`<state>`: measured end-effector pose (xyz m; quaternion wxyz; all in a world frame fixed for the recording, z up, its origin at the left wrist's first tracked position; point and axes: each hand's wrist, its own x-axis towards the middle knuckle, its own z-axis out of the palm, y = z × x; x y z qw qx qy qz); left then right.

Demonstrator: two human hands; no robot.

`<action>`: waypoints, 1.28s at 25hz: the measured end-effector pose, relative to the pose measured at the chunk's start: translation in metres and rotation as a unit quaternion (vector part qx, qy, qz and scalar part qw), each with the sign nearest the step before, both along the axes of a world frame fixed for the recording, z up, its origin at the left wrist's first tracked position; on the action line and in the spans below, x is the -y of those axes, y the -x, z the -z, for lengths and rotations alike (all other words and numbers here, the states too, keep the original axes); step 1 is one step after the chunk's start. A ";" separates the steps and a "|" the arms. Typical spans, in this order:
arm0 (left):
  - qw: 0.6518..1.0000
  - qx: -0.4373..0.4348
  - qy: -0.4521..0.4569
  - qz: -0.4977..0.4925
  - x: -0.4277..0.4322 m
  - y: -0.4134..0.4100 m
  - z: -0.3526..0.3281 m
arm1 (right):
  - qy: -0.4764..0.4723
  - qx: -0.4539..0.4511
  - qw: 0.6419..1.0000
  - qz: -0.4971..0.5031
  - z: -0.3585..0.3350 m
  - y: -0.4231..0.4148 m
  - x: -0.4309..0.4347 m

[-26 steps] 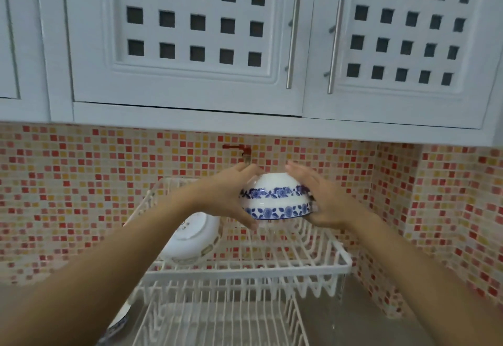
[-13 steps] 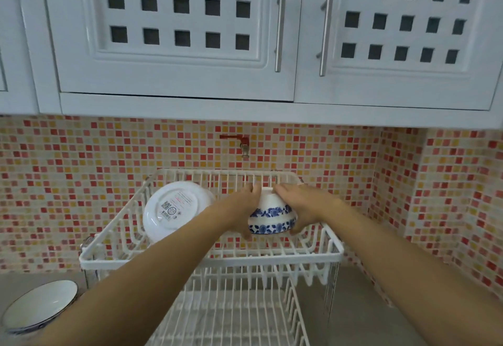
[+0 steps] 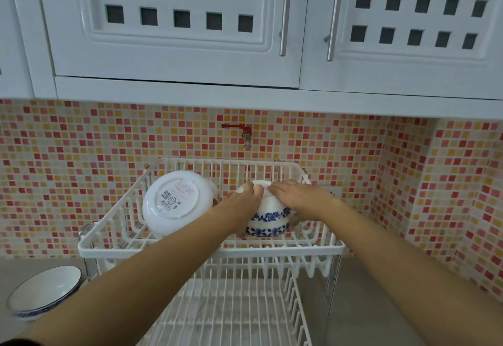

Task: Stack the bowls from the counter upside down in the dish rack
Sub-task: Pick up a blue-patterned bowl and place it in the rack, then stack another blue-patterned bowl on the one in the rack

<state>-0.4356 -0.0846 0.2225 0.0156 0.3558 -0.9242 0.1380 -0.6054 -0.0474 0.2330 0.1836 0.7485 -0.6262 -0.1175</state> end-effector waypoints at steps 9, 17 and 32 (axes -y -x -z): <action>0.993 -0.021 -0.117 -0.015 -0.008 -0.002 -0.019 | -0.020 0.054 0.997 0.042 -0.012 -0.005 -0.019; 0.970 -0.225 -0.074 -0.043 0.001 -0.077 -0.088 | 0.183 0.197 0.963 -0.016 -0.058 -0.079 -0.009; 0.910 -0.240 -0.078 -0.330 0.131 -0.374 -0.024 | 0.033 0.210 0.973 -0.084 -0.025 -0.386 0.140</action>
